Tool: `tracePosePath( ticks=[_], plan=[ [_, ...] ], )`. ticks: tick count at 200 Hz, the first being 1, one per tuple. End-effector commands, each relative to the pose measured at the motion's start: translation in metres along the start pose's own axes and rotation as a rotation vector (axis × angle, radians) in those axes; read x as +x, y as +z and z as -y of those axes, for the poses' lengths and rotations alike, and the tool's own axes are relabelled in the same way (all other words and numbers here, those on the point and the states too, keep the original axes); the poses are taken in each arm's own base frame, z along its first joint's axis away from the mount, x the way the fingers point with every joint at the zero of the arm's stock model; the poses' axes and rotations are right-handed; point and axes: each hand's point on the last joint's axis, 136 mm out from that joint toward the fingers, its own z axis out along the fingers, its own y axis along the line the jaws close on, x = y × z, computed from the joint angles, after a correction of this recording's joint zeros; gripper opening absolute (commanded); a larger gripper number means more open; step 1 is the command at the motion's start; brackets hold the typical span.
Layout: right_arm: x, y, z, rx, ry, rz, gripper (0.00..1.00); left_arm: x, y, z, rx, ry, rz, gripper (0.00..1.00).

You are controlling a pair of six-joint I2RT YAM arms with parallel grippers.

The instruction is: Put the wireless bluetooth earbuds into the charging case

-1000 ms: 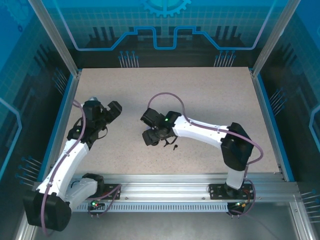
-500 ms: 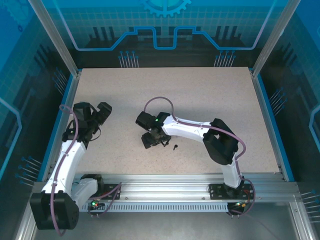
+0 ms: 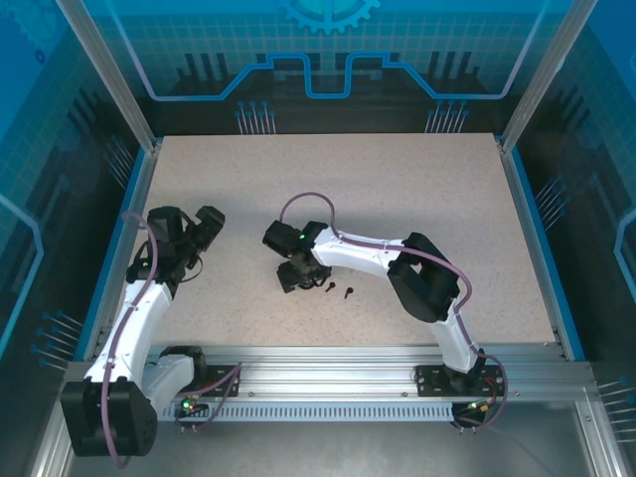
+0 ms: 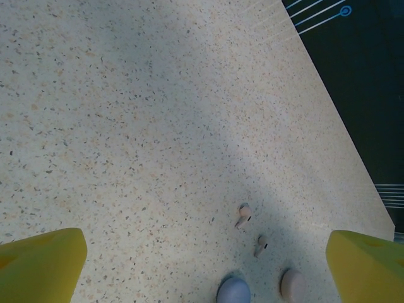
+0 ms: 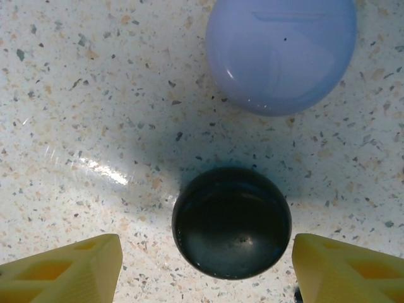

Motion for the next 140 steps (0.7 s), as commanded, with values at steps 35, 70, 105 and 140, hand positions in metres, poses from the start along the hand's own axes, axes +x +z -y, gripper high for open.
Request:
tracePosePath(
  ticks=[35, 70, 105, 140],
  plan=[
    [-0.004, 0.010, 0.008, 0.049, 0.036, -0.029, 0.72, 0.004, 0.002, 0.000, 0.024, -0.018, -0.019, 0.99],
    [-0.005, 0.016, 0.013, 0.059, 0.048, -0.042, 0.69, 0.004, 0.002, 0.003, 0.035, -0.019, -0.022, 0.99],
    [-0.004, 0.019, 0.015, 0.065, 0.048, -0.046, 0.67, 0.004, 0.002, 0.004, 0.041, -0.020, -0.023, 0.99],
    [-0.003, 0.025, 0.016, 0.072, 0.048, -0.057, 0.65, 0.003, 0.002, 0.006, 0.047, -0.019, -0.022, 0.99]
  ],
)
